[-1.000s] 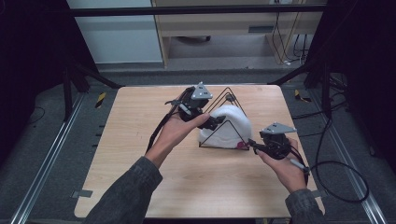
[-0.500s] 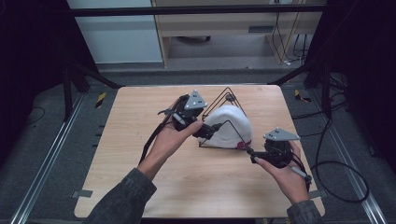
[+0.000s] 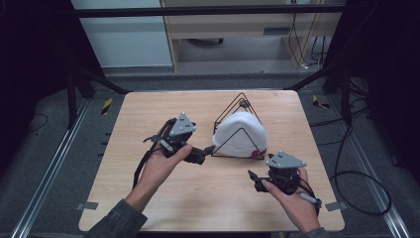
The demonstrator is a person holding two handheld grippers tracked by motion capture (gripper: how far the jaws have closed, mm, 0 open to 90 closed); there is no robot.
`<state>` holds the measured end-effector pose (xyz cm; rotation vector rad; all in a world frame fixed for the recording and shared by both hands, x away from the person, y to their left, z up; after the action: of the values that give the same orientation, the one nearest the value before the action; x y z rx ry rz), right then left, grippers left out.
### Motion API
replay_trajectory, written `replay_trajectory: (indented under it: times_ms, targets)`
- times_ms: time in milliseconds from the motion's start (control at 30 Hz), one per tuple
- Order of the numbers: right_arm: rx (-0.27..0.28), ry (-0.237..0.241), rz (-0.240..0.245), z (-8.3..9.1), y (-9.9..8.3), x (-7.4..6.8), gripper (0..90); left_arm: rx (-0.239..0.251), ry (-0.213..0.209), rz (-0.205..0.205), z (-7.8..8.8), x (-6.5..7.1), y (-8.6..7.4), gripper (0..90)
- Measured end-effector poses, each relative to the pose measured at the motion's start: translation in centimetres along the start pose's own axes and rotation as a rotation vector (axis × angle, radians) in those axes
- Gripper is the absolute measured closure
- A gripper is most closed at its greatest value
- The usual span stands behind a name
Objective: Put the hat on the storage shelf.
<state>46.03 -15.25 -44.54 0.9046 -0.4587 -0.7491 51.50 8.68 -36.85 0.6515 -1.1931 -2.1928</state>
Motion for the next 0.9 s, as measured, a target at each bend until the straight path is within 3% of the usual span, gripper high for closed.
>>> replay_trajectory:
  times_ms: [67,267,500,567,900]
  targets:
    - [-0.016,0.044,0.029,-0.4,0.0,-1.3,18.3,-0.008,0.004,0.012,0.5,-0.3,-1.0,4.3]
    - [-0.052,0.105,0.066,-1.5,0.0,-3.0,18.1,-0.056,0.019,0.04,1.2,-1.2,-4.2,4.7]
    - [-0.097,0.161,0.101,-3.7,-0.8,-4.9,18.1,-0.088,0.044,0.026,2.5,-1.8,-7.6,4.5]
    - [-0.131,0.184,0.121,-4.9,-1.4,-5.7,21.1,-0.097,0.046,0.05,3.1,-2.3,-9.2,4.5]
    - [-0.18,0.242,0.13,-7.6,-2.3,-7.6,21.4,-0.128,0.078,0.117,3.9,-4.1,-13.2,4.6]
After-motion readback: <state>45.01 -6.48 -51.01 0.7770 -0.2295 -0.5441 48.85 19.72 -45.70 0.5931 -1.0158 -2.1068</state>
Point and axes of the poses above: each handheld gripper's, and its own axes: z roughly backward along the jaws, y roughly out of its top, x roughly to its right, the point moved 6 cm from there along -z, roughly forward along the jaws, and after that the axes turned 7 degrees about y, right-handed, at the moved point
